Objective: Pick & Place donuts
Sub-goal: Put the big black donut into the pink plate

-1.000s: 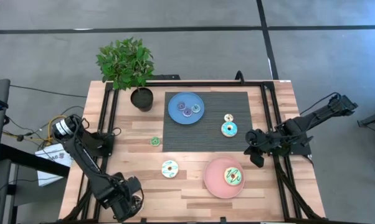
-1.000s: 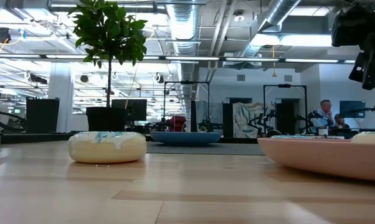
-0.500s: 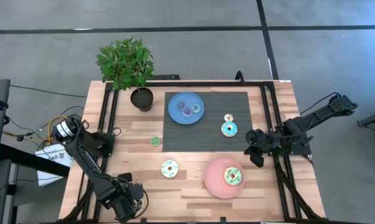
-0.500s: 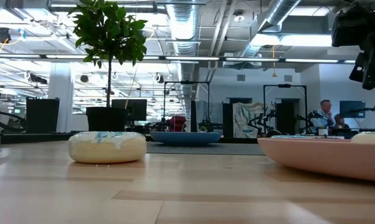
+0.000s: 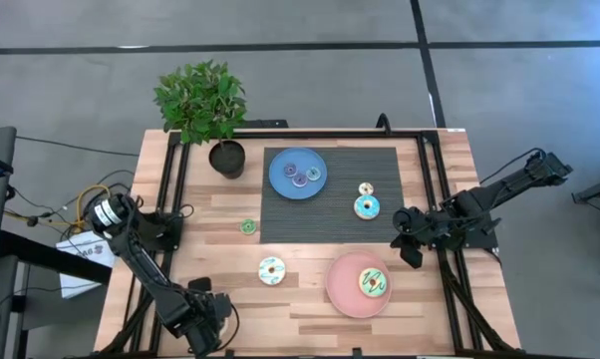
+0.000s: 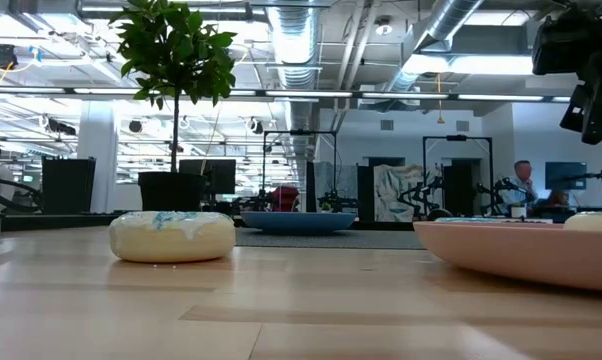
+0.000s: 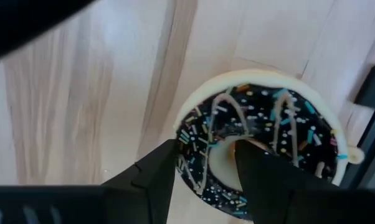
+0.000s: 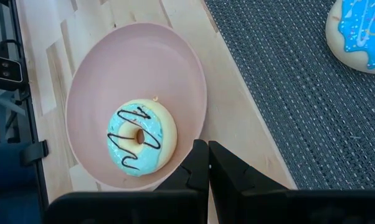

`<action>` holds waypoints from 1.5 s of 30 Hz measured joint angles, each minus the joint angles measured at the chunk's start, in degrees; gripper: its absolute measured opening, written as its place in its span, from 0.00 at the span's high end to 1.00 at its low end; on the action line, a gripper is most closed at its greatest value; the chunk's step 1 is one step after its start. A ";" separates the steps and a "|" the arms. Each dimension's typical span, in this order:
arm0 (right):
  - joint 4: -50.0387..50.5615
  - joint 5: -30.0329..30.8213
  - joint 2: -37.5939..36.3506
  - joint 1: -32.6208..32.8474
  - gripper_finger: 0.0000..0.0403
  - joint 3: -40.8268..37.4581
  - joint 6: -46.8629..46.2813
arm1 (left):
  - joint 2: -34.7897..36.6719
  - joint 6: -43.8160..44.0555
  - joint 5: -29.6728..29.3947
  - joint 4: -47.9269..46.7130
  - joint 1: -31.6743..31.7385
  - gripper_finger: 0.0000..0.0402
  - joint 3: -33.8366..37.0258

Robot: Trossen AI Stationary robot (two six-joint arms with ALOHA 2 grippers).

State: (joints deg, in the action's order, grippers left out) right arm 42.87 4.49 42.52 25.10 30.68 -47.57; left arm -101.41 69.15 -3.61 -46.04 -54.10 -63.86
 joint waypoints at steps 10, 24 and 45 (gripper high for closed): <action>0.00 0.00 0.00 0.00 1.00 0.00 0.00 | 0.00 2.38 0.34 -0.04 0.34 0.61 -0.87; -0.02 0.00 0.00 0.00 1.00 0.00 0.00 | 0.09 3.23 0.21 2.87 -0.23 0.61 1.97; 0.00 0.02 0.00 0.00 1.00 0.00 1.51 | 0.09 4.33 0.13 4.11 -0.01 0.87 2.21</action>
State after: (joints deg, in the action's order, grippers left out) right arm 42.87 4.51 42.52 25.10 30.68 -46.06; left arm -101.32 73.48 -3.49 -41.93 -54.11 -61.65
